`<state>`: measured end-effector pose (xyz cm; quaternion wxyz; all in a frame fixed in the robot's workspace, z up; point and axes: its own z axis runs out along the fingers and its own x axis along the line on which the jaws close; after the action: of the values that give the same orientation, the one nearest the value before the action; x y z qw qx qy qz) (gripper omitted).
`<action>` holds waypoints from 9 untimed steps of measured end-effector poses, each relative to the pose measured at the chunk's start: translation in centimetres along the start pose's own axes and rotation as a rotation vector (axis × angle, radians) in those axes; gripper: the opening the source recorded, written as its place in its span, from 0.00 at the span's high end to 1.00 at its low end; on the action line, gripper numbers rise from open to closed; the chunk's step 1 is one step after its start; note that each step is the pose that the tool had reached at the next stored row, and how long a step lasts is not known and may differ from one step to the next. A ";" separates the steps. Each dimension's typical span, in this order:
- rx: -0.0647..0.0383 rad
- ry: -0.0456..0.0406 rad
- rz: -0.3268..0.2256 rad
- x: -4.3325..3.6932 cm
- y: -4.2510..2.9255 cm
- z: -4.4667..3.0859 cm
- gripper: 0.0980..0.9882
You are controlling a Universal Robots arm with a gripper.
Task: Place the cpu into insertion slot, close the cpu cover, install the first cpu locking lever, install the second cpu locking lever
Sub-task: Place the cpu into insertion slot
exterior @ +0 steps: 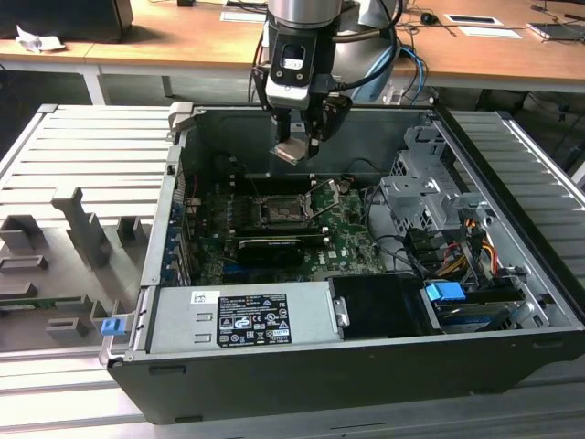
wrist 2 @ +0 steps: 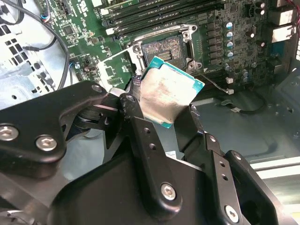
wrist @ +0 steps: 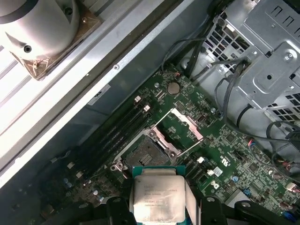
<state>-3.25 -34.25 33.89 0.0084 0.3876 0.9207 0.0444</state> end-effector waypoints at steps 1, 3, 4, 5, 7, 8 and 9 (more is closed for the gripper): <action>0.000 -0.0006 0.007 0.00 0.00 0.01 0.52; 0.000 -0.0019 0.021 0.00 0.00 0.04 0.52; -0.001 -0.0022 0.026 0.00 0.00 0.05 0.52; -0.001 -0.0028 0.032 0.00 0.00 0.06 0.52; -0.001 -0.0039 0.044 0.00 -0.01 0.08 0.52; -0.001 -0.0047 0.053 0.00 -0.01 0.09 0.52; -0.001 -0.0051 0.058 0.00 -0.01 0.10 0.52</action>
<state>-3.25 -34.25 33.79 0.0097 0.4142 0.9091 0.0441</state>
